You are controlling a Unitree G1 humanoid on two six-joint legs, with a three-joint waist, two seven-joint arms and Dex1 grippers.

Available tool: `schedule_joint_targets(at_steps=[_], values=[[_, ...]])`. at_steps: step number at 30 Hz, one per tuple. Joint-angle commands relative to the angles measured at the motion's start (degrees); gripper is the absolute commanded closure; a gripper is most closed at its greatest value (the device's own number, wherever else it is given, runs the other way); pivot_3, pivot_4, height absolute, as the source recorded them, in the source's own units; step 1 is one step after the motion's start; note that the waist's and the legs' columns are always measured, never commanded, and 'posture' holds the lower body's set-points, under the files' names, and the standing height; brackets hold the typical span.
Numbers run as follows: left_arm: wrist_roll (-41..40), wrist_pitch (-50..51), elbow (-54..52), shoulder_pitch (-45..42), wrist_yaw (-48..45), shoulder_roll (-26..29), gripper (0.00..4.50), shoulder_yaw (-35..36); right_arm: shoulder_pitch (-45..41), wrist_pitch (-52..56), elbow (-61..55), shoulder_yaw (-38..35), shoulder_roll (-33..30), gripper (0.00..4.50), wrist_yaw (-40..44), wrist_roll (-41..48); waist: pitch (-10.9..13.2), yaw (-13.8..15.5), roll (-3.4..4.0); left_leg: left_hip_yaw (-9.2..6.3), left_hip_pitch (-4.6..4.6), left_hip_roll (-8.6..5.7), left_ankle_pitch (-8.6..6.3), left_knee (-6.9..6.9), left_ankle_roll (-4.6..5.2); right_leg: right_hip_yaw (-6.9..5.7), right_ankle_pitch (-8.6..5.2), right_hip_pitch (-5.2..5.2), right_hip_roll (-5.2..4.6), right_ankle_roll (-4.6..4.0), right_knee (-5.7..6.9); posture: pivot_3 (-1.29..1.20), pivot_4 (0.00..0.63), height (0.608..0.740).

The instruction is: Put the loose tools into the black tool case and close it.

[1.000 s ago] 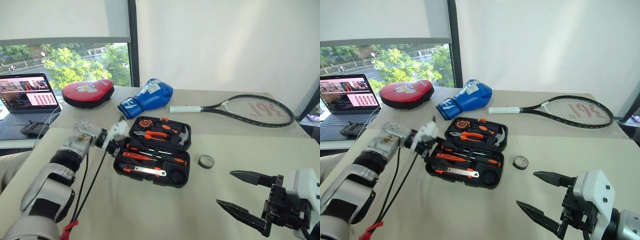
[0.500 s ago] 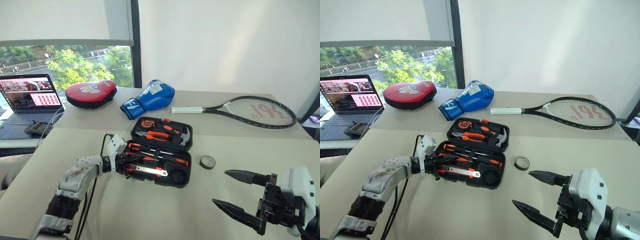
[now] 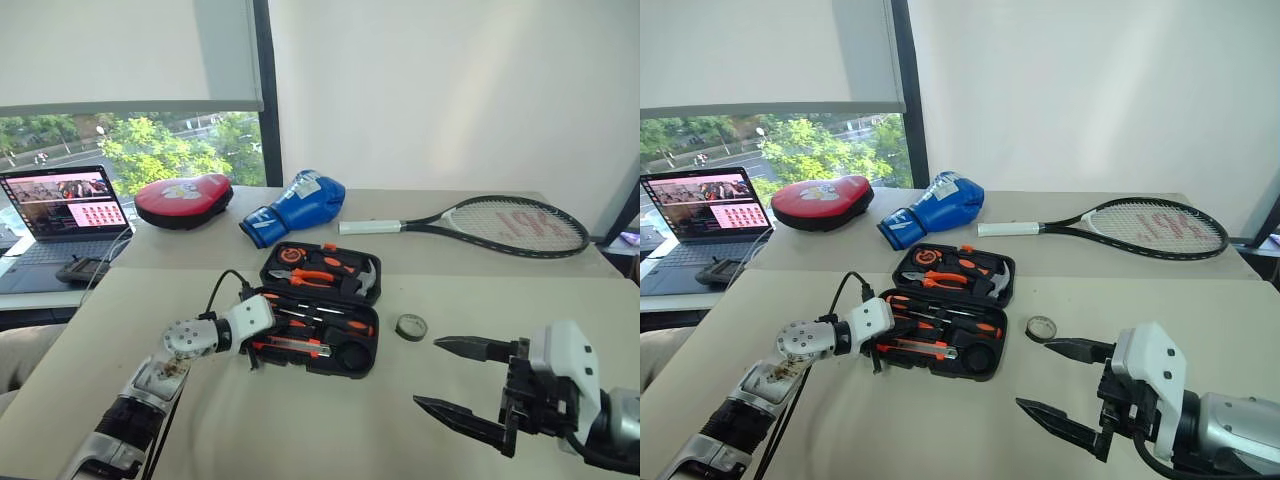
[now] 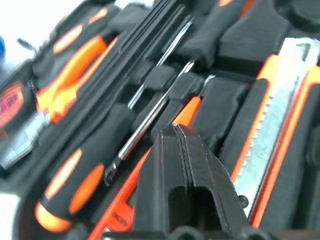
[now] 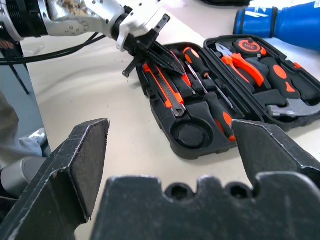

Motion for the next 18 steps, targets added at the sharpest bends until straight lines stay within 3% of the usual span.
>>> schedule_joint_targets(at_steps=[1,4,7,8,15,18], values=[[-11.6,9.67,-1.24,2.67,-3.5,-2.77,4.46,5.3,-2.05,0.59,0.21,1.06,-0.57,0.0,-0.73,-0.51,-0.07,-0.3,0.1,0.0,-0.01,0.03,0.0,-0.02,0.0,0.01,0.01,-0.05,0.01,0.07,0.03,0.0,0.15,0.74],[-19.68,19.11,-6.71,2.32,-5.8,-2.2,4.46,9.77,-4.11,1.95,1.71,2.57,-0.6,0.0,-2.58,-1.23,0.08,-0.5,-0.14,-0.03,-0.09,0.06,0.01,-0.02,-0.02,-0.07,0.08,-0.12,0.06,0.28,0.08,0.0,0.15,0.74],[-28.46,30.88,-14.91,2.5,-9.56,4.08,4.46,14.93,-10.15,4.59,6.79,9.5,-2.62,0.0,-6.2,-7.79,0.51,-1.39,-0.82,-0.04,-0.26,0.07,0.03,0.0,-0.06,-0.11,0.09,-0.25,0.25,0.28,0.08,0.0,0.15,0.74],[-30.49,33.59,-17.25,2.92,-10.46,5.87,3.97,15.95,-11.9,5.15,8.3,11.82,-3.16,0.0,-6.81,-9.94,0.67,-1.73,-1.1,-0.05,-0.36,0.09,0.07,0.01,-0.12,-0.1,0.1,-0.32,0.41,0.26,0.08,0.0,0.15,0.74],[-42.15,47.36,-34.18,8.84,-14.97,17.65,1.65,22.87,-30.87,12.37,22.68,30.22,-4.13,0.0,-7.74,-22.03,0.85,-1.54,-0.95,-0.05,-0.8,0.02,0.17,0.03,-0.3,-0.1,0.09,-0.74,0.48,0.23,0.02,0.0,0.15,0.74],[-46.37,51.13,-40.64,11.69,-13.58,20.02,0.55,26.05,-41.58,17.29,32.93,35.91,1.3,0.0,-7.1,-23.4,0.9,-1.49,-1.01,-0.03,-1.04,0.01,0.35,0.04,-0.6,-0.1,0.09,-0.99,0.51,0.19,0.03,0.0,0.15,0.74]])
